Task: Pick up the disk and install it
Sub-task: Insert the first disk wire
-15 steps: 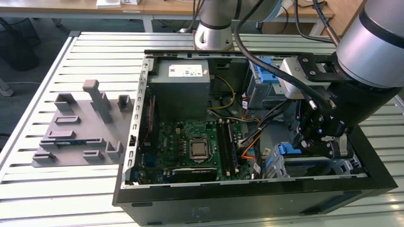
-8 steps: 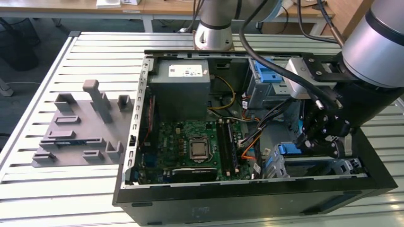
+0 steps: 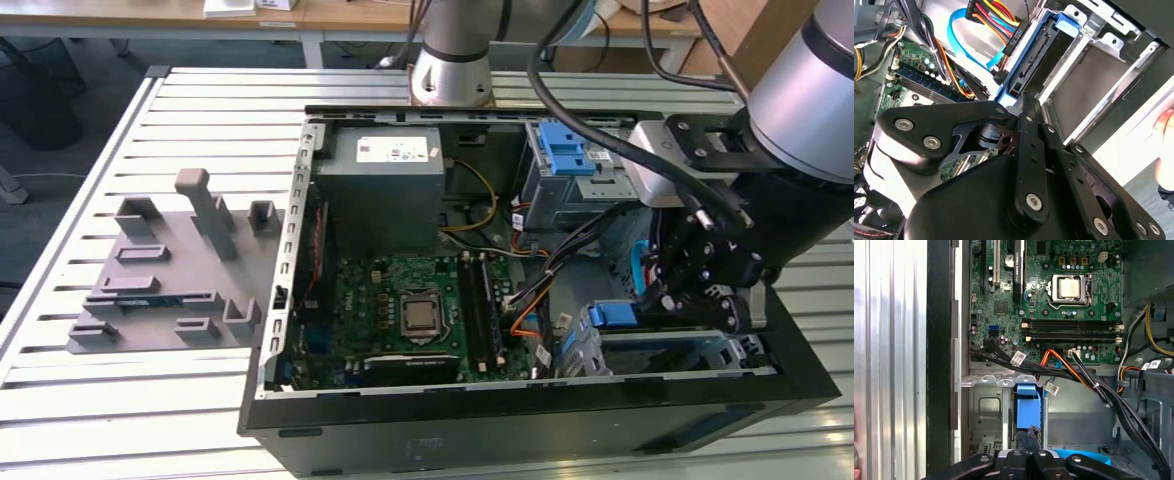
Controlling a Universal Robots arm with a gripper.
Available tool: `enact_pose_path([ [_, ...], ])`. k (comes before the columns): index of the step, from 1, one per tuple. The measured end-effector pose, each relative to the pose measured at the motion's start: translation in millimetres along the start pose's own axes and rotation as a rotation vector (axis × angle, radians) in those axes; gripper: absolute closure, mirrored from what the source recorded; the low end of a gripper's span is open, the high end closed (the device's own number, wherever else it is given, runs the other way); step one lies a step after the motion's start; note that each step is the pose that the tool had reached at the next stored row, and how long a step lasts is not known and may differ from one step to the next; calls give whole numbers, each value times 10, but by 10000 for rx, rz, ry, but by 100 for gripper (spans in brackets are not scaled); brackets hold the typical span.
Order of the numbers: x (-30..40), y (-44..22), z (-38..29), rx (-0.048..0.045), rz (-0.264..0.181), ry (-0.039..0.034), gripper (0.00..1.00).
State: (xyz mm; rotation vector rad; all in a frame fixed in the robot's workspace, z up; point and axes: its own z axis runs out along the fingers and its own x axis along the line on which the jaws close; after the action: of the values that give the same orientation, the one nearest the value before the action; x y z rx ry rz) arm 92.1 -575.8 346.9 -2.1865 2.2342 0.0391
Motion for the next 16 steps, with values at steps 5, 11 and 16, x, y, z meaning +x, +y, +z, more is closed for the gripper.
enact_pose_path([
  [5,-2,-3,-37,1,-1,-2,89],
  [11,-2,-52,-37,1,0,3,89],
  [16,-6,-145,-36,1,0,1,89],
])
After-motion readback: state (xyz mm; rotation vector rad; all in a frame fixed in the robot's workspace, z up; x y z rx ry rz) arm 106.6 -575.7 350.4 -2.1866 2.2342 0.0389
